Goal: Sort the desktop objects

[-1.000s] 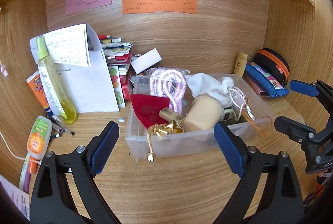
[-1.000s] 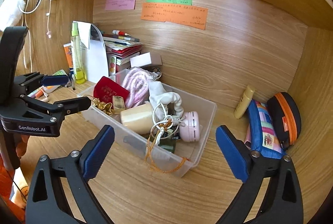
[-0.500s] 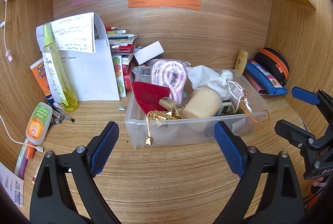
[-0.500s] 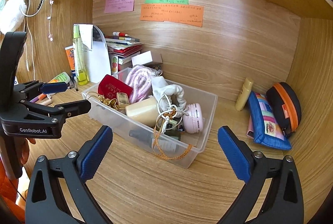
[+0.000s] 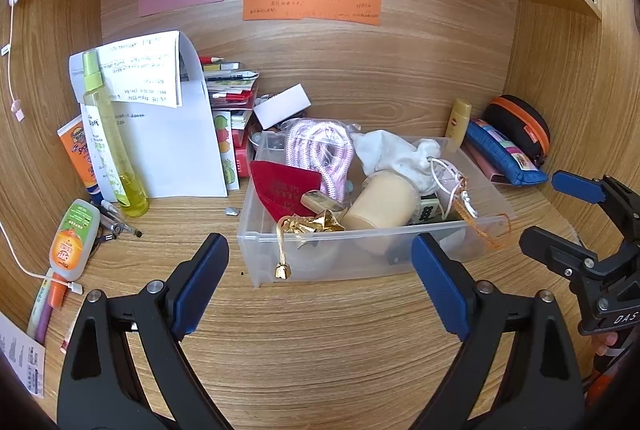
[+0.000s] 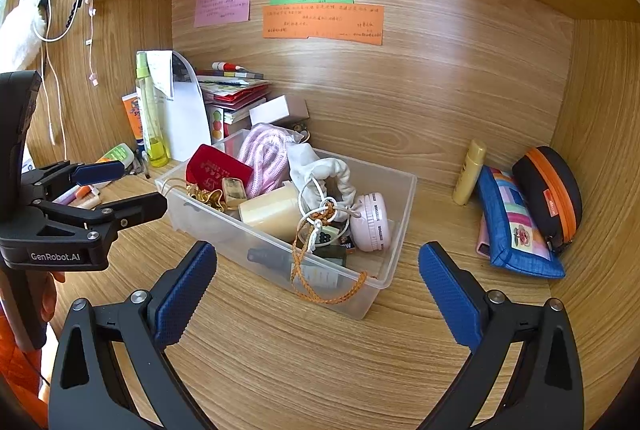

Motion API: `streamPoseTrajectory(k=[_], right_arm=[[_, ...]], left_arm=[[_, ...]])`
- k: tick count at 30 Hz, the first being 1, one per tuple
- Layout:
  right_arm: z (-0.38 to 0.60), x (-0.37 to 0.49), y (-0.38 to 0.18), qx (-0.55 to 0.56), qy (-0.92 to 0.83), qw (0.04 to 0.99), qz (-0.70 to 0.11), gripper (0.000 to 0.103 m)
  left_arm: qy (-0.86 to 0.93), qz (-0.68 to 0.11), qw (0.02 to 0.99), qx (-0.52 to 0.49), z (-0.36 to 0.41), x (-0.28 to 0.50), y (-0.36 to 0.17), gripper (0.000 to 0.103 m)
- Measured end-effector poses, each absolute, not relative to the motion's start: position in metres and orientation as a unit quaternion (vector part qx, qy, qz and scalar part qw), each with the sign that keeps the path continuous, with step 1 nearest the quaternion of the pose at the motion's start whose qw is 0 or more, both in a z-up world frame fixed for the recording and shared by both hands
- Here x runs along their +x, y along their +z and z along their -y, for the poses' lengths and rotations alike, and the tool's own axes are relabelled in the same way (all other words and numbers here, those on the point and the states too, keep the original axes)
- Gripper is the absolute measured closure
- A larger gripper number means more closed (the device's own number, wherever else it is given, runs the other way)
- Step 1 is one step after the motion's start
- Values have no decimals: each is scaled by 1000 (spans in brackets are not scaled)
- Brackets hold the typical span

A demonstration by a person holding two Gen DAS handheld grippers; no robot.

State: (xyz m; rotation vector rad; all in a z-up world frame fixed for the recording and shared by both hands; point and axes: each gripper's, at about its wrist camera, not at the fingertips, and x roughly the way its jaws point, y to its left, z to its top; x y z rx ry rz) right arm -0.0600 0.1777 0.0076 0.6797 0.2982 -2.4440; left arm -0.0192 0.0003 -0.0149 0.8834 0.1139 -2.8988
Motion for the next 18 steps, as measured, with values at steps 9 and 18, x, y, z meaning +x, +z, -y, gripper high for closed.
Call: streamPoseTrajectory(k=[9,18], right_arm=[[-178,-61,8,255,-915,293,-109,2],[-179,-65,7,263,-915,289,-99,2]], left_arm=[[-955,-39,57,287,-1,-19,-15,10],[-958,-45,62,278,1,-17,-14,10]])
